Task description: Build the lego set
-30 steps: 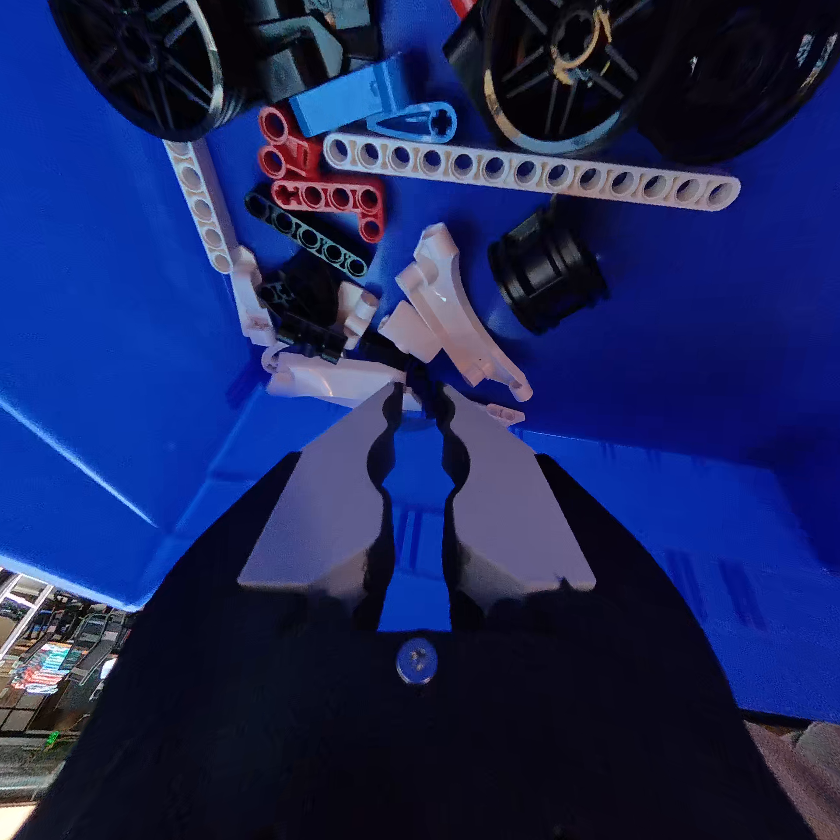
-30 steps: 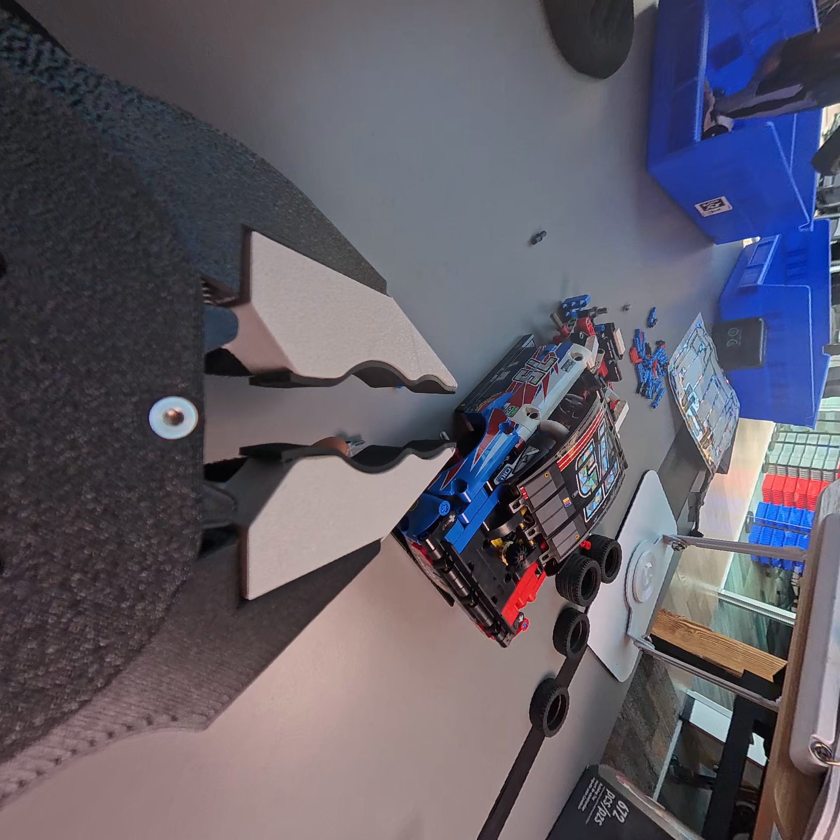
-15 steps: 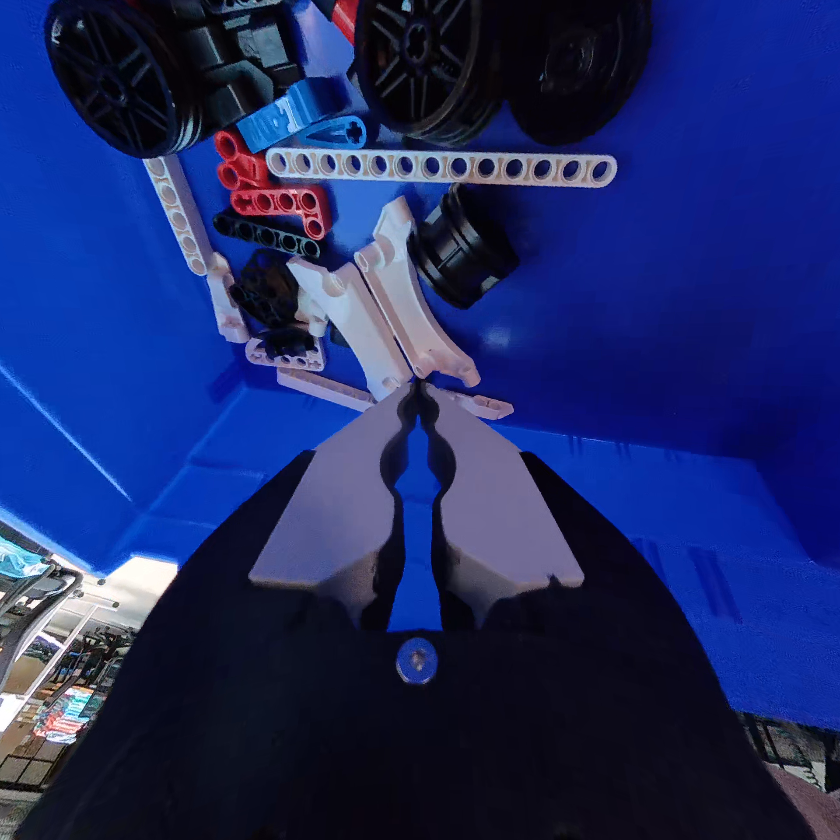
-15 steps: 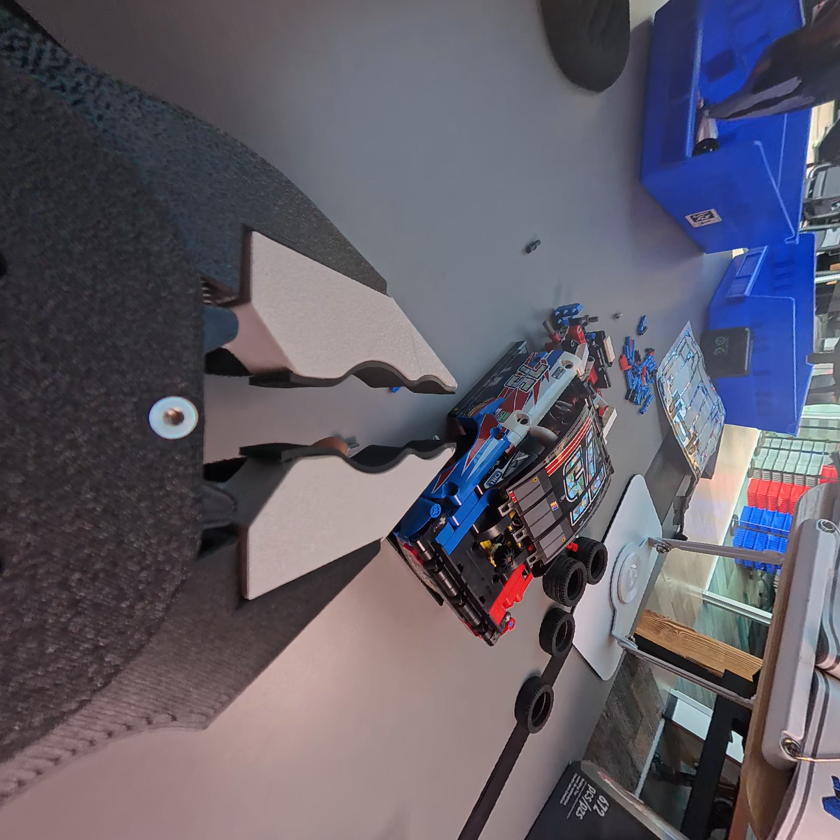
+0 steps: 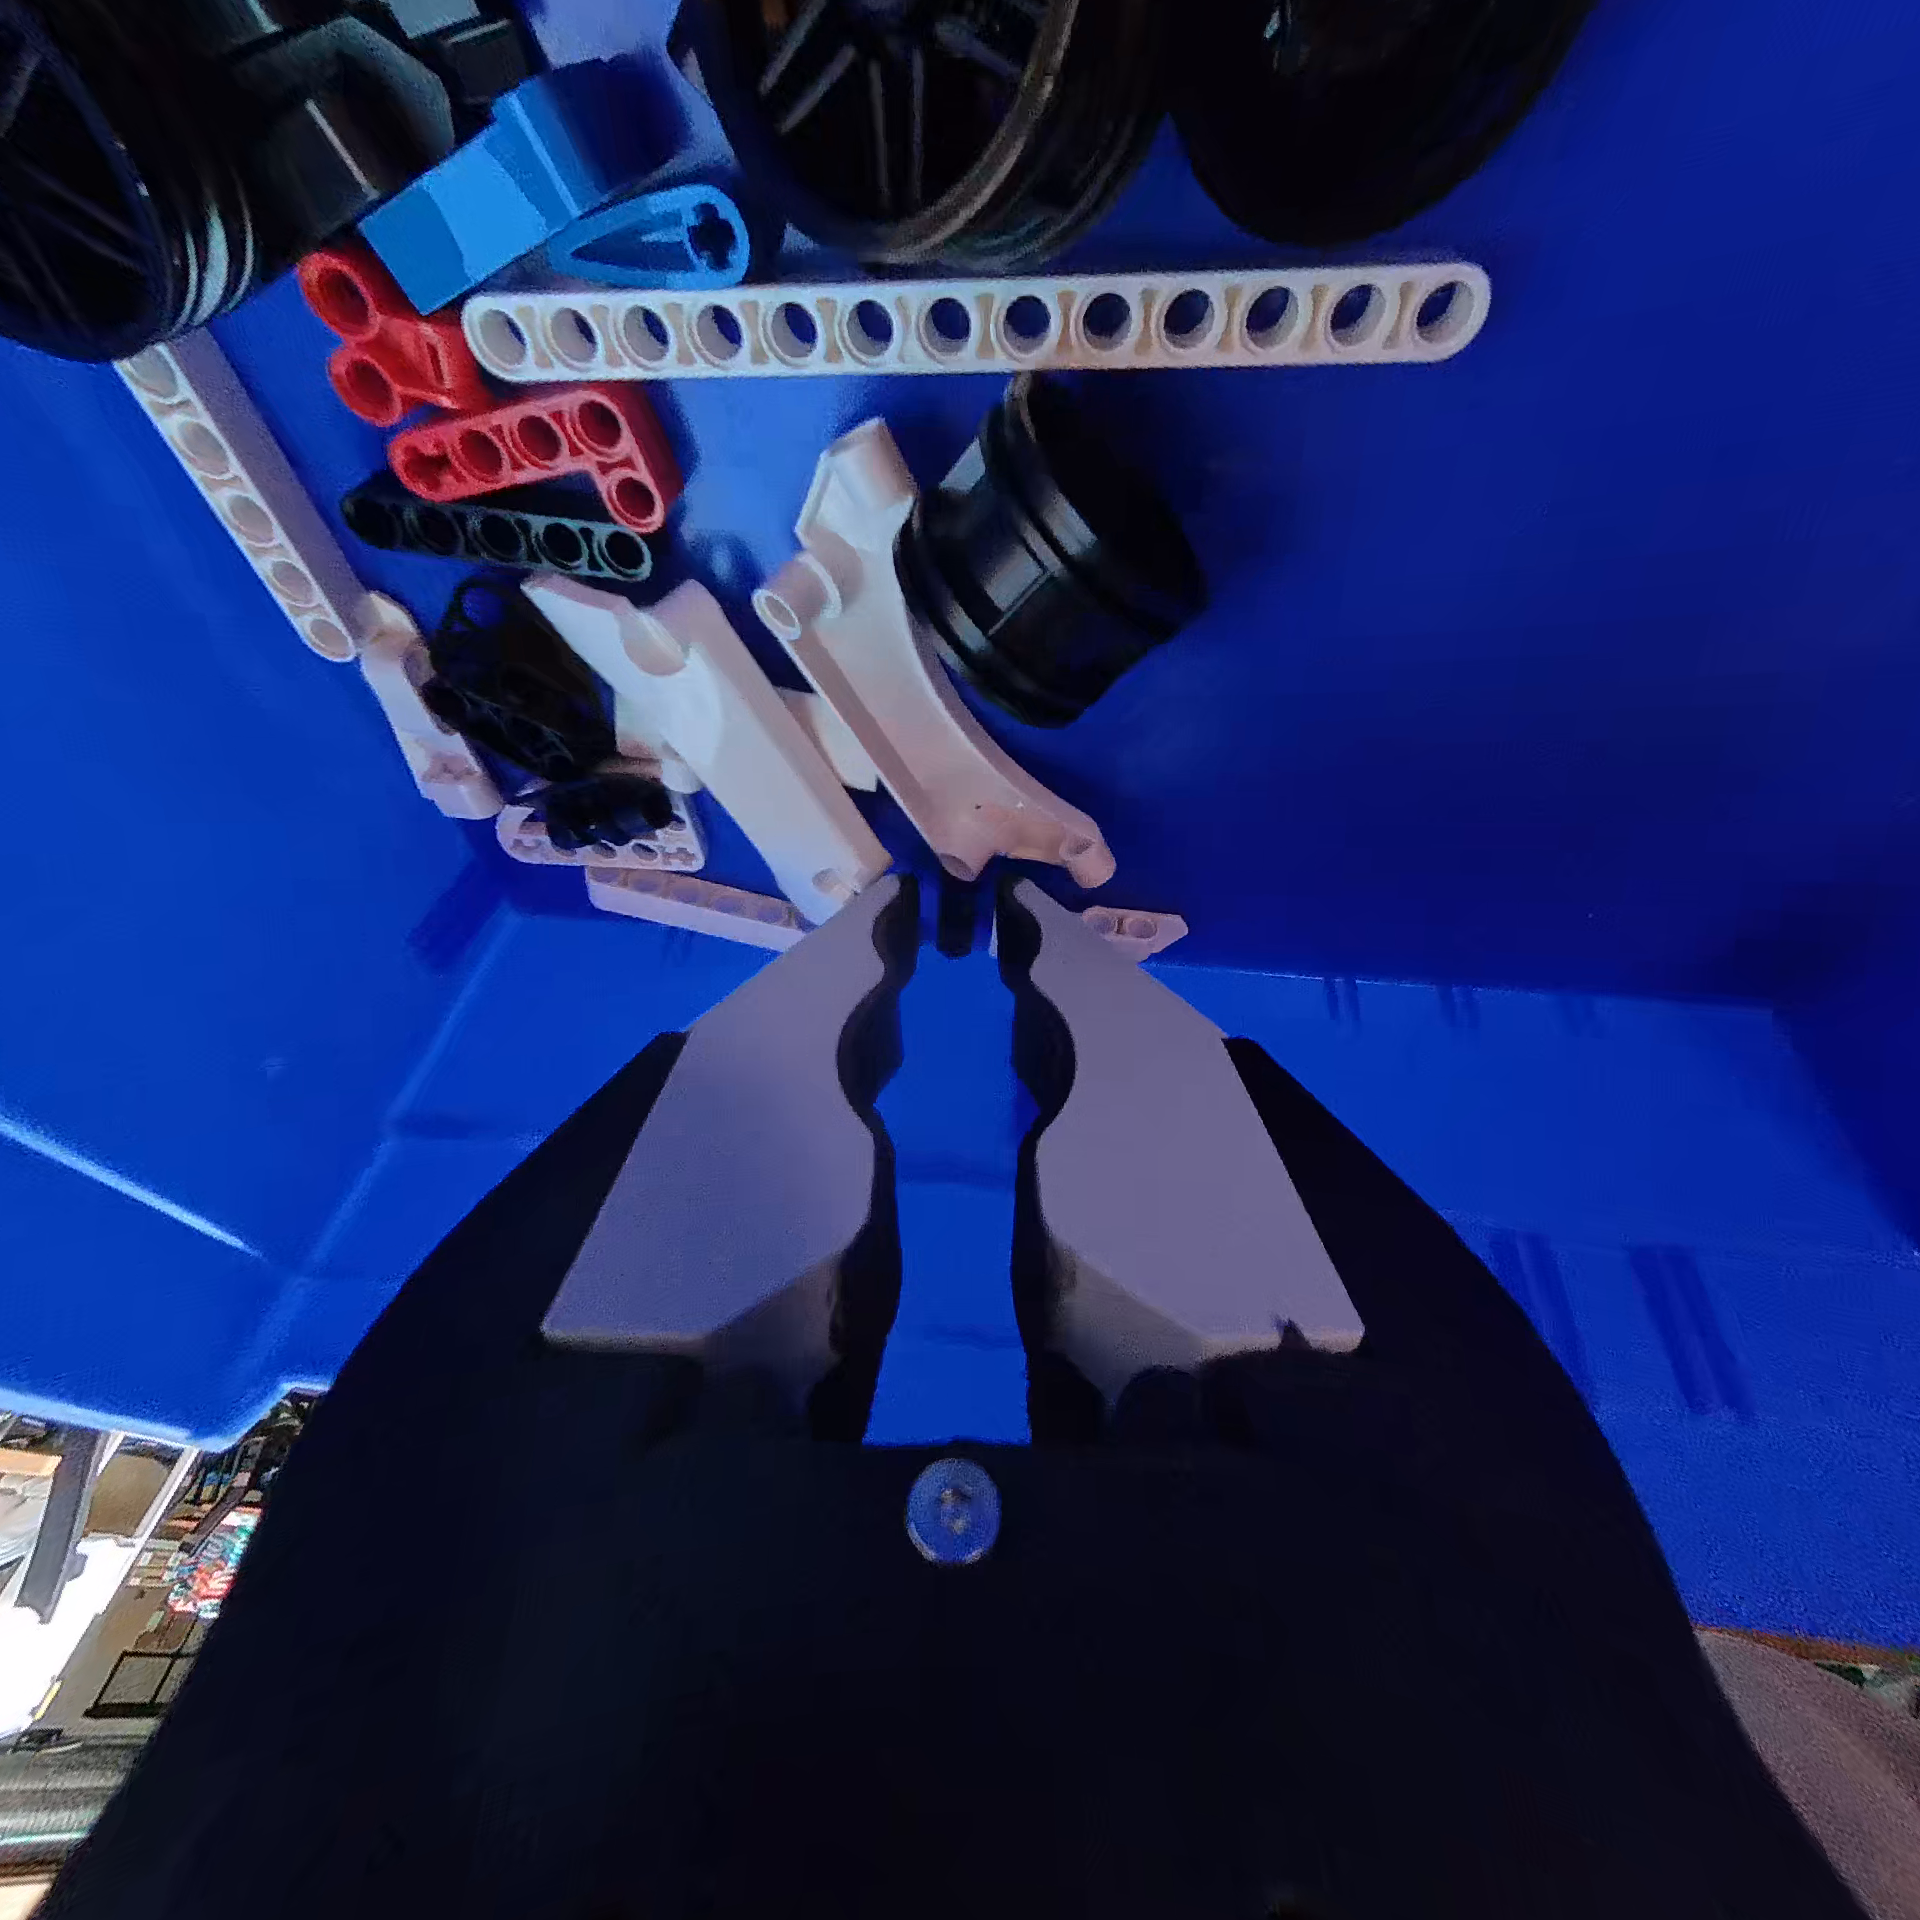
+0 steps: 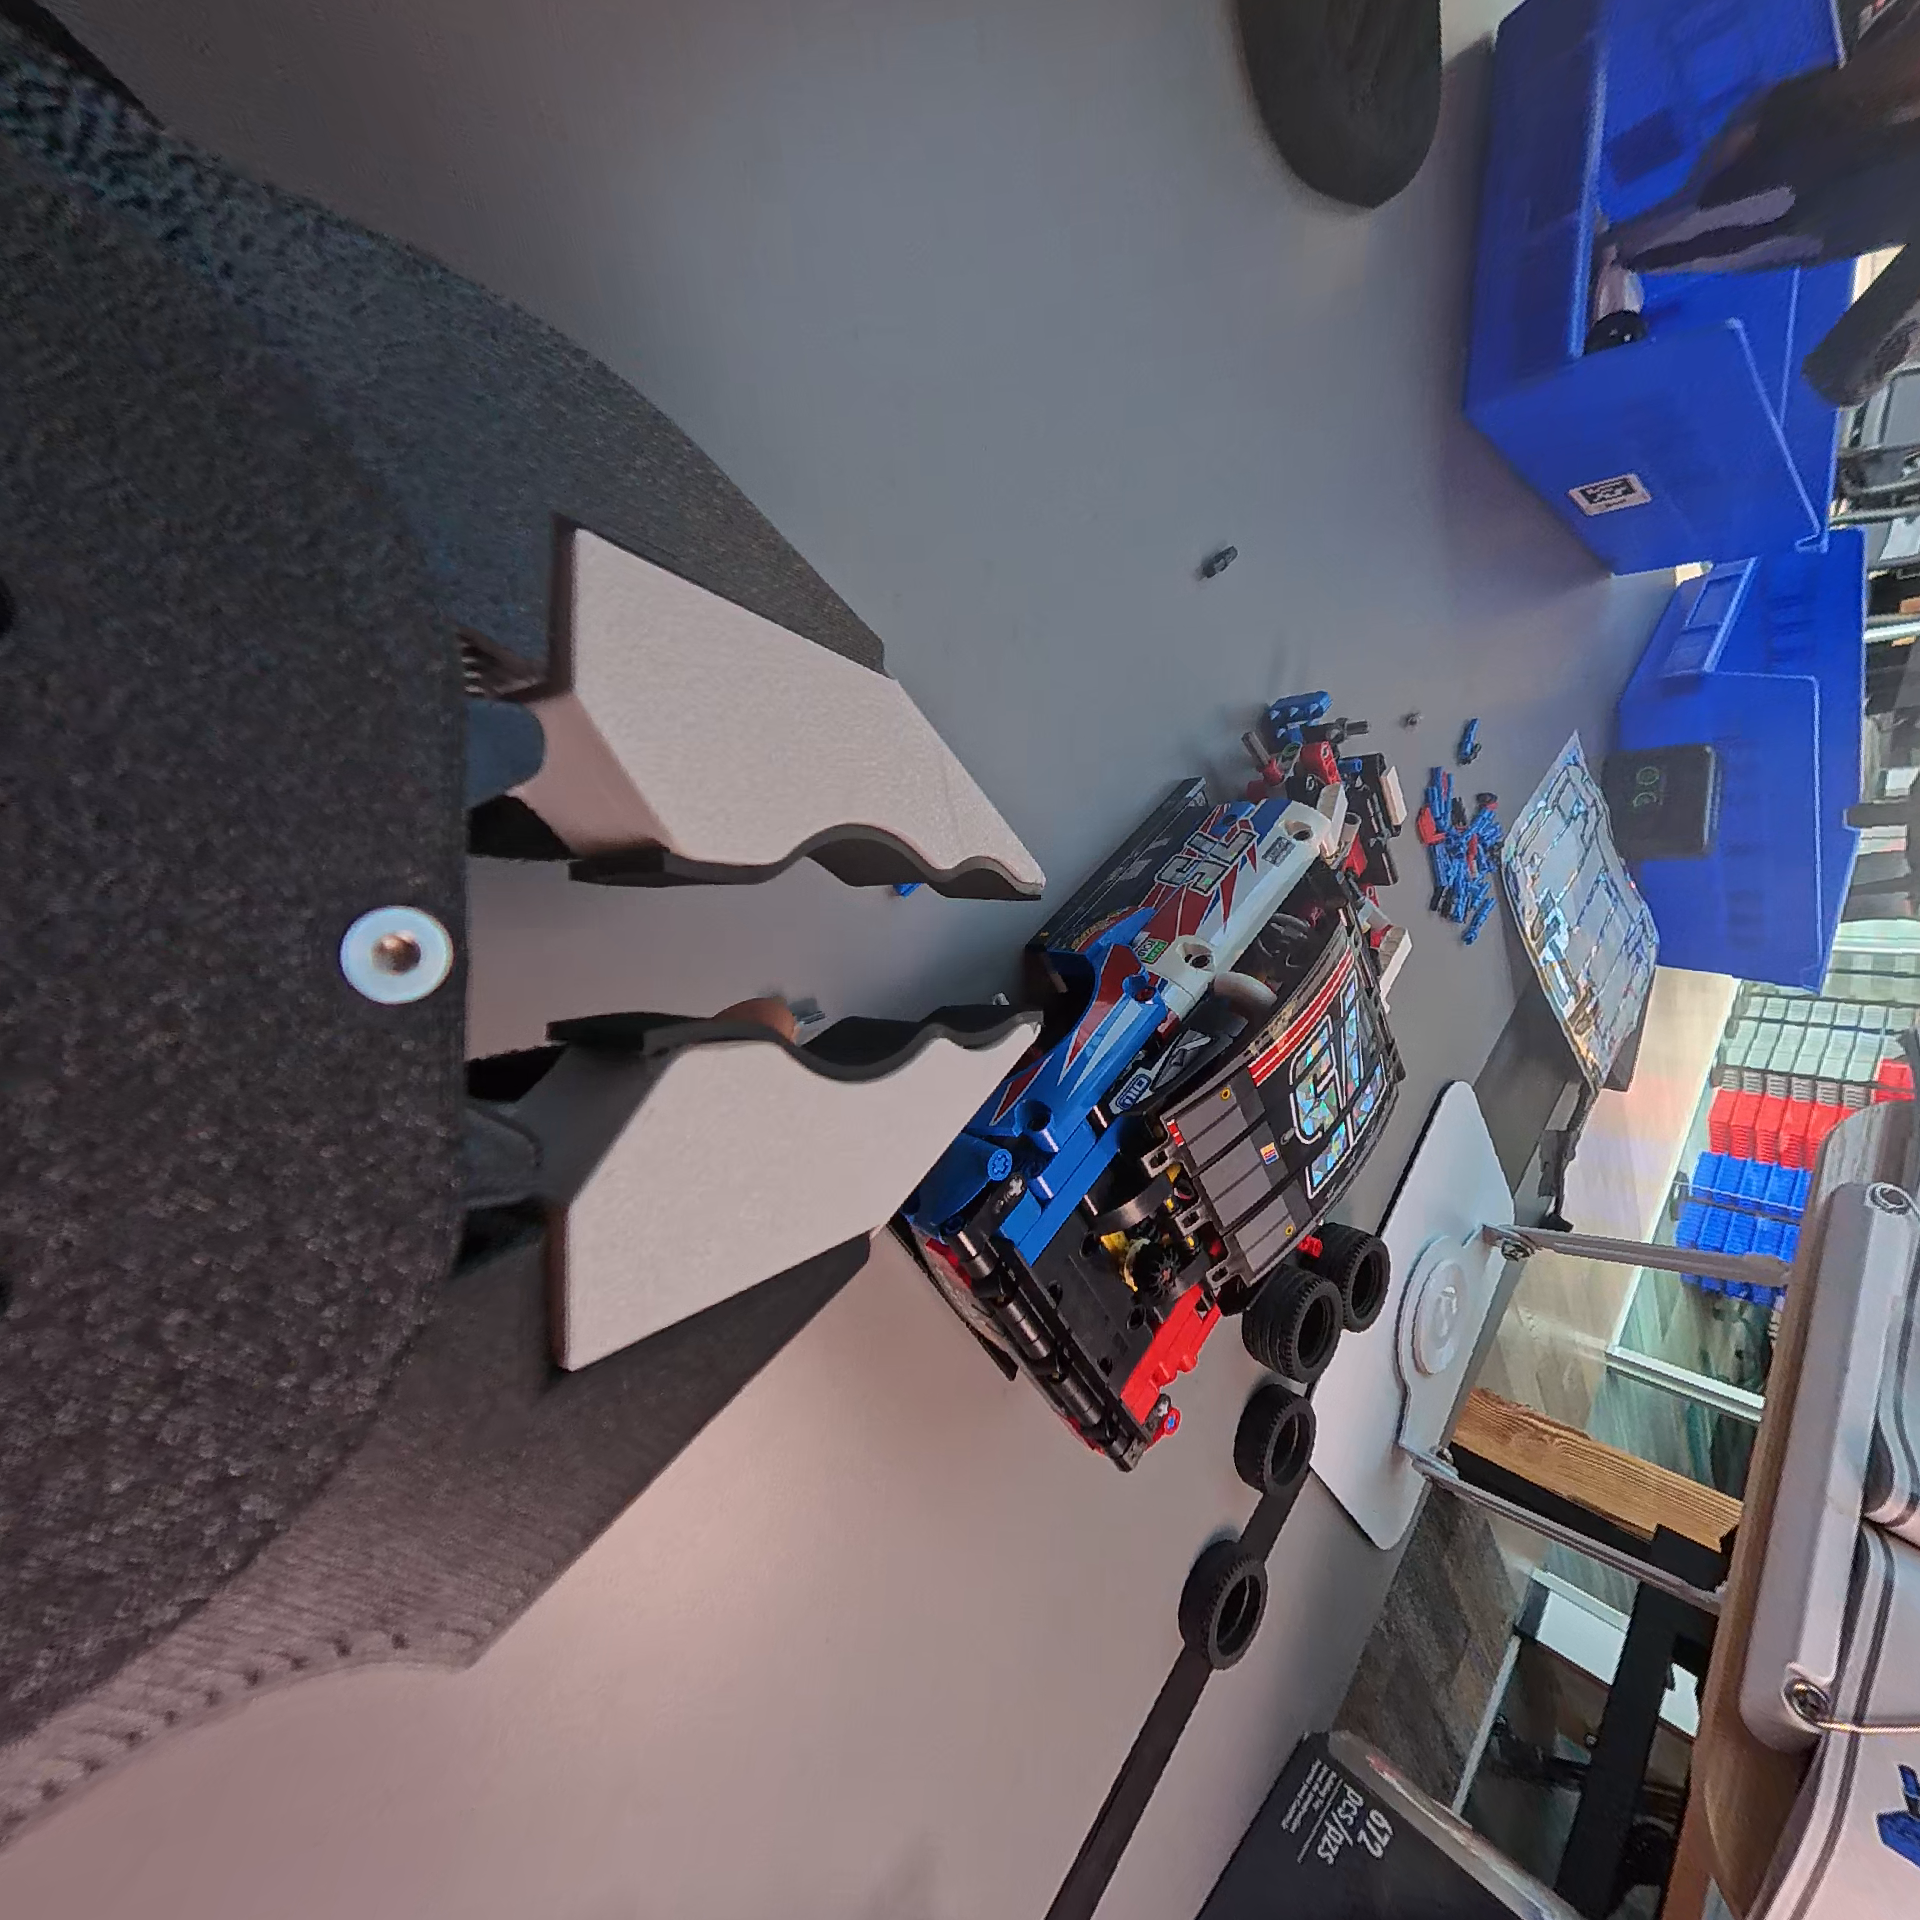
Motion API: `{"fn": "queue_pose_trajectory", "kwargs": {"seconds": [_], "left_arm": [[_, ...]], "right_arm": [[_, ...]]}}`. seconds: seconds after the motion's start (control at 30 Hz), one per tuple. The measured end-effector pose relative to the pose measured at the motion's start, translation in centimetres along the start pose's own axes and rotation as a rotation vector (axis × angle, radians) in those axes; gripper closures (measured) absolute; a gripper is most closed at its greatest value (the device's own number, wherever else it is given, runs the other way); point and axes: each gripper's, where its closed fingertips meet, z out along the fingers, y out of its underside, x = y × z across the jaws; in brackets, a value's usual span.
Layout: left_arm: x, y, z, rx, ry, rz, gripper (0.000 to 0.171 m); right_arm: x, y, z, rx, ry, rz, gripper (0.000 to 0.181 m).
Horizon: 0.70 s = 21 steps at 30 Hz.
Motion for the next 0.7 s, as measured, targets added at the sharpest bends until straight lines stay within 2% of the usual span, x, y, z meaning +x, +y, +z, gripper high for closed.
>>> {"fn": "queue_pose_trajectory", "kwargs": {"seconds": [0.27, 0.33, 0.4, 0.53, 0.67, 0.7], "left_arm": [[0.4, -0.2, 0.0, 0.008, 0.053, 0.038, 0.166], [1.4, -0.8, -0.6, 0.072, 0.112, 0.052, 0.166], [1.5, -1.3, -2.5, 0.164, 0.107, 0.050, 0.166], [3.4, -4.2, -10.0, 0.566, 0.142, 0.032, 0.166], [8.5, -8.9, -19.6, 1.071, 0.181, 0.049, 0.166], [10.5, -10.1, -22.0, 1.201, 0.226, 0.049, 0.165]], "right_arm": [[0.0, 0.2, 0.1, -0.009, -0.004, 0.001, 0.164], [-0.1, 0.0, 0.0, -0.003, -0.003, -0.004, 0.164], [-0.1, -0.3, -0.2, 0.011, 0.000, -0.007, 0.164], [-0.1, -1.0, -0.8, 0.042, 0.003, -0.017, 0.164], [-1.2, -2.1, -0.8, 0.076, -0.023, -0.041, 0.164], [-1.6, -2.3, -0.6, 0.081, -0.035, -0.052, 0.164]]}}
